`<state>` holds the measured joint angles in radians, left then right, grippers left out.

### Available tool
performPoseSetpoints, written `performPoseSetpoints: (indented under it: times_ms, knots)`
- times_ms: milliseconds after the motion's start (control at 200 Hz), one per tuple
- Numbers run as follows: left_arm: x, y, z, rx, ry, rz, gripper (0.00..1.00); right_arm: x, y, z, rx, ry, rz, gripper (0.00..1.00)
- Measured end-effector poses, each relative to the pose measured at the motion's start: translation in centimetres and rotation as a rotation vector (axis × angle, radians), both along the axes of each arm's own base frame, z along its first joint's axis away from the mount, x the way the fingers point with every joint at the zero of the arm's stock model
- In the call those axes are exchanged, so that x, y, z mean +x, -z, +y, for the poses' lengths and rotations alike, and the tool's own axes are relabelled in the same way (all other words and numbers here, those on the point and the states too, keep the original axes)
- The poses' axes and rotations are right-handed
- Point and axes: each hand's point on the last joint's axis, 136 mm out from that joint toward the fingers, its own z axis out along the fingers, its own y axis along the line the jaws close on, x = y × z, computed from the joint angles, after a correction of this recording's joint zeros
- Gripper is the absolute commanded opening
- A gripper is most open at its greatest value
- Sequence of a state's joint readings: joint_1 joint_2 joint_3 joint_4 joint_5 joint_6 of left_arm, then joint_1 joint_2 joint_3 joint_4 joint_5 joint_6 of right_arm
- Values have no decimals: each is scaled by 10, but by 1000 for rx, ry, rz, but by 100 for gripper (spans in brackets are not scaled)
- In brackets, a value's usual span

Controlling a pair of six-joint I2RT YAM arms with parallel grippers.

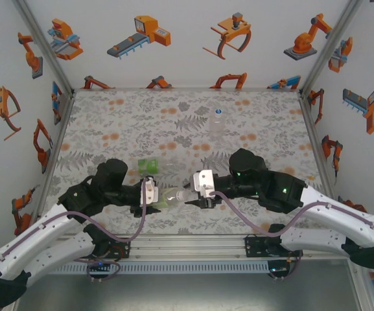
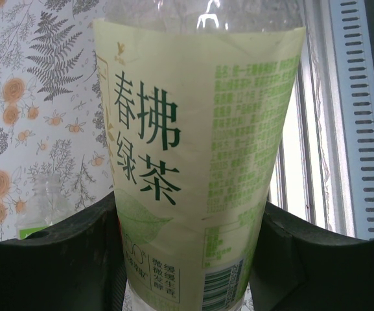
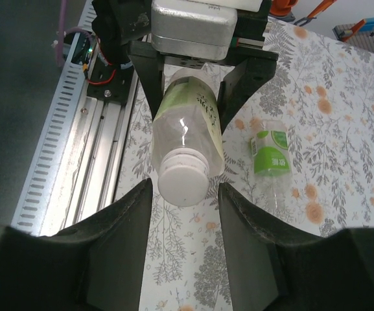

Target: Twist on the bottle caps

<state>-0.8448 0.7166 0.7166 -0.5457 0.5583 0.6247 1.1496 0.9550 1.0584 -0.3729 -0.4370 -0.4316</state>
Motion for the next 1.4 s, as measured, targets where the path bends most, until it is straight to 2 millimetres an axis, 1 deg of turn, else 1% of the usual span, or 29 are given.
performPoseSetpoints:
  times_ms: [195, 371, 451, 526, 626, 716, 761, 796, 861, 921, 1042, 1132, 1232, 1302, 1377, 1402]
  knots:
    - [0, 0, 0, 0, 1, 1, 0, 0, -2, 4, 18, -3, 4, 41]
    - [0, 0, 0, 1, 1, 2, 0, -2, -1, 7, 17, -9, 7, 34]
    - [0, 1, 0, 3, 0, 3, 0, -1, -1, 7, 16, -5, 8, 28]
    - [-1, 1, 1, 4, 0, 4, 0, 0, 0, 7, 16, 8, 26, 19]
    - [0, 2, 1, 9, -5, 4, 0, 6, 0, 8, 16, 77, 99, 9]
    - [4, 3, 2, 19, -26, -3, 0, 21, 3, 9, 29, 218, 257, 7]
    - [6, 4, 3, 26, -41, -7, 0, 30, 4, 8, 38, 303, 357, 4]
    - [8, 5, 4, 30, -50, -11, 0, 37, 6, 7, 49, 379, 455, 0]
    - [11, 6, 5, 36, -65, -16, 0, 49, 11, 4, 75, 518, 644, 0]
    - [12, 6, 5, 41, -74, -20, 0, 59, 18, -1, 103, 653, 853, 0]
    - [14, 12, 8, 66, -90, -15, 0, 71, 38, -7, 139, 866, 1202, 0]
    - [15, 20, 12, 100, -105, 0, 0, 75, 53, -7, 156, 962, 1359, 0]
    - [16, 27, 15, 130, -117, 16, 0, 78, 66, -7, 161, 1026, 1446, 0]
    - [16, 28, 16, 136, -121, 17, 0, 80, 69, -8, 162, 1051, 1467, 18]
    - [16, 28, 16, 136, -121, 17, 0, 80, 68, -9, 162, 1055, 1464, 39]
    - [17, 28, 15, 134, -121, 15, 0, 80, 67, -9, 162, 1052, 1459, 44]
